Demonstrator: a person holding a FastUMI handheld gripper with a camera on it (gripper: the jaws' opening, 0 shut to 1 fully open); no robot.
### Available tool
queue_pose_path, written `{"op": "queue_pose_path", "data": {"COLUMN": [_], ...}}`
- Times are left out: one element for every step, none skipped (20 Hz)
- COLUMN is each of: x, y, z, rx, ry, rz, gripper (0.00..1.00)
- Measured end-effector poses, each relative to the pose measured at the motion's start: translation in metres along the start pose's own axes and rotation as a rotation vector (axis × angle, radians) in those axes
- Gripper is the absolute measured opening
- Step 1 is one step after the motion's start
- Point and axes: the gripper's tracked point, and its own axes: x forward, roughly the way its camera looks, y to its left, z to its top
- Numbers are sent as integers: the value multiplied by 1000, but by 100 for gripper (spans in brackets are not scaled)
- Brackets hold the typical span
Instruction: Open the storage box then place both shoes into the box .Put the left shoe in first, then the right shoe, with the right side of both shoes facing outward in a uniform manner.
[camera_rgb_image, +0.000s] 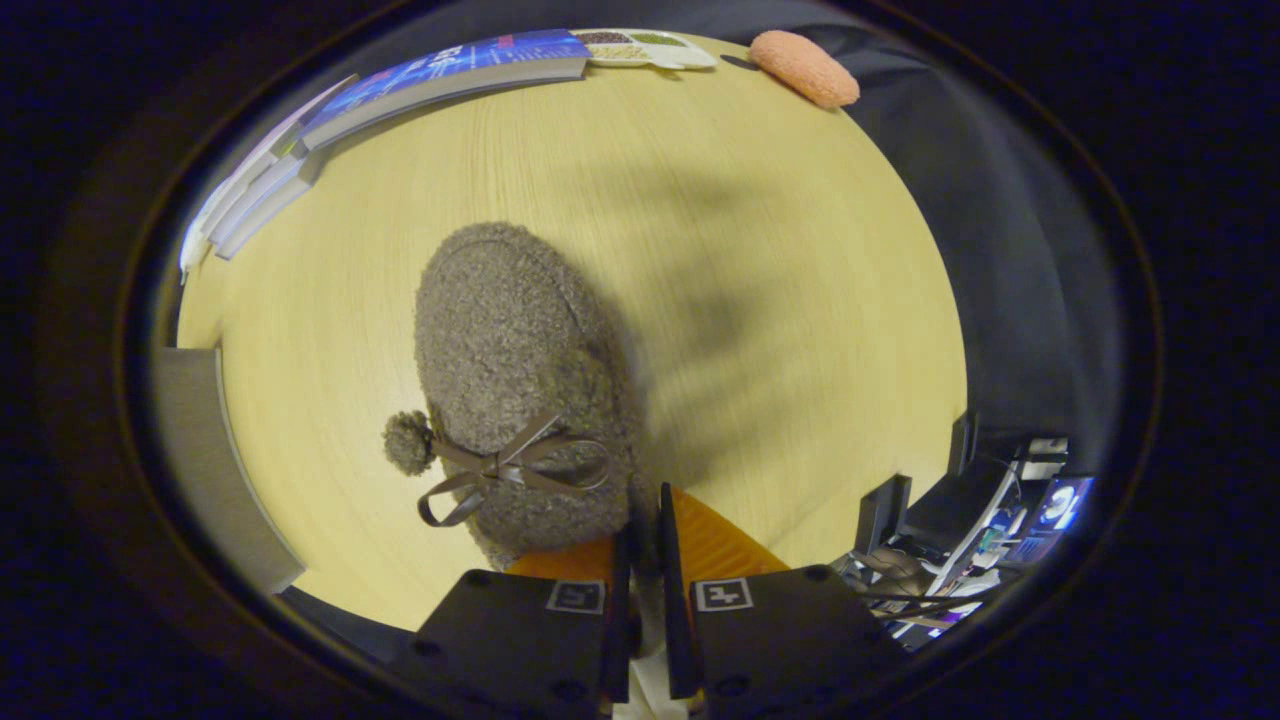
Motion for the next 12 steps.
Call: {"op": "queue_pose_path", "data": {"x": [0,0,-1,7,-1,-4,-1,0,-2,-3,-4,-7], "y": [0,0,-1,1,0,2,0,1,2,0,0,0], "z": [-1,-1,0,-6,-1,3,-1,1,0,-1,-1,-2], "rx": [12,33,58,69,91,96,93,80,72,60,42,20], "ry": [8,11,13,10,14,18,19,15,9,2,-3,-9], "rz": [4,8,8,23,16,14,8,0,-14,-35,-59,-83], "gripper": [15,13,12,11,10,9,4,4,4,4,4,4]}}
